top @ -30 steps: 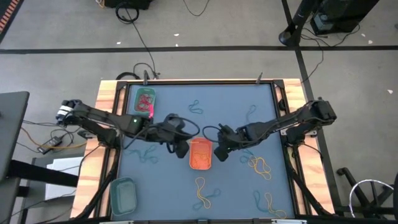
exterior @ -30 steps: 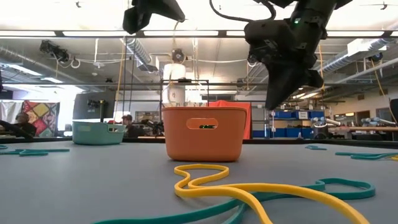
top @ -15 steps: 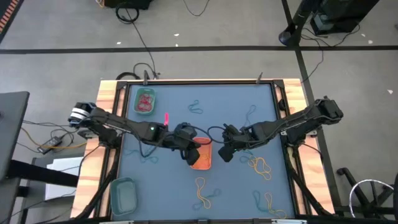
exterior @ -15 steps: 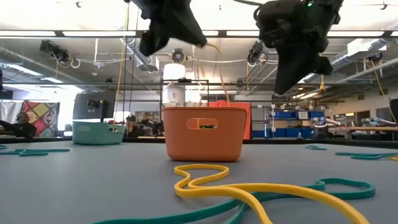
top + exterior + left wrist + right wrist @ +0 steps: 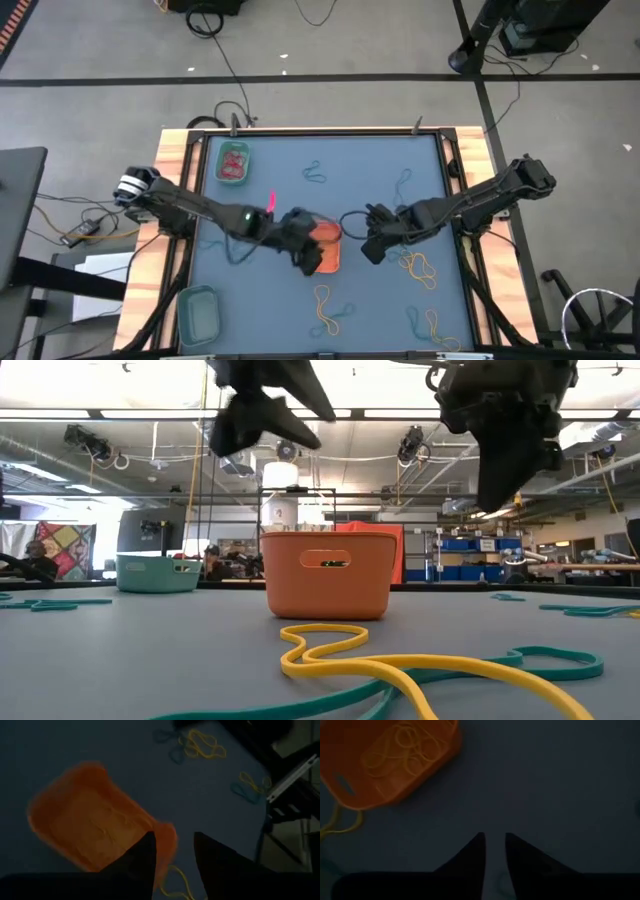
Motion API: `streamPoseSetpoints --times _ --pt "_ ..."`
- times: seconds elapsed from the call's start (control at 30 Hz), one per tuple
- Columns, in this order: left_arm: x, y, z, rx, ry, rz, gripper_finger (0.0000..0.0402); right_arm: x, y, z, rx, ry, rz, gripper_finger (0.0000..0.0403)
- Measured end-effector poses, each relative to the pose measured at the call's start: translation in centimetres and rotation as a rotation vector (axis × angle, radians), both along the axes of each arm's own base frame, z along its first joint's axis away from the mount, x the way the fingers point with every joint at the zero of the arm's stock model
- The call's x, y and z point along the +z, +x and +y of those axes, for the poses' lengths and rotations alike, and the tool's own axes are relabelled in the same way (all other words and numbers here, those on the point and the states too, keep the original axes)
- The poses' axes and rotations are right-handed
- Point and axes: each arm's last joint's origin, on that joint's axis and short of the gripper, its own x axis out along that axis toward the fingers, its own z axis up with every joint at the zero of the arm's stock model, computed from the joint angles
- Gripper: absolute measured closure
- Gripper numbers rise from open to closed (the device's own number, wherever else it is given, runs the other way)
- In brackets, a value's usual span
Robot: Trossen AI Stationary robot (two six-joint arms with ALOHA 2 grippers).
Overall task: Sort rubber bands into baskets
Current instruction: Put the yellow rubber band into the orange bin
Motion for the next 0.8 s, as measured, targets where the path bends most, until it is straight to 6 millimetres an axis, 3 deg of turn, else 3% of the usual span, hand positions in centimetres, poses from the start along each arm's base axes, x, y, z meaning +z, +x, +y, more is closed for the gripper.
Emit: streamPoseSetpoints --times 0.23,0.43,0.63,0.8 --pt "-1.3 -2.1 -5.1 0.192 -0.020 0.003 0.0280 -0.1 -0.6 -0.2 -0.034 -0.096 0.033 0.0311" --pt "-5.2 -0.6 -8.3 0.196 -0.126 0.004 0.0292 0.0 -0.5 -0.5 -0.006 -0.173 0.027 0.0311" --pt "-9.3 0.2 -9.4 0.232 -0.193 0.101 0.0309 0.0 -0.4 -0.8 0.024 -0.200 0.035 0.0311" --pt "-10.9 0.6 -9.5 0.240 -0.199 0.133 0.0312 -0.1 -0.5 -0.8 0.056 -0.202 0.050 0.0311"
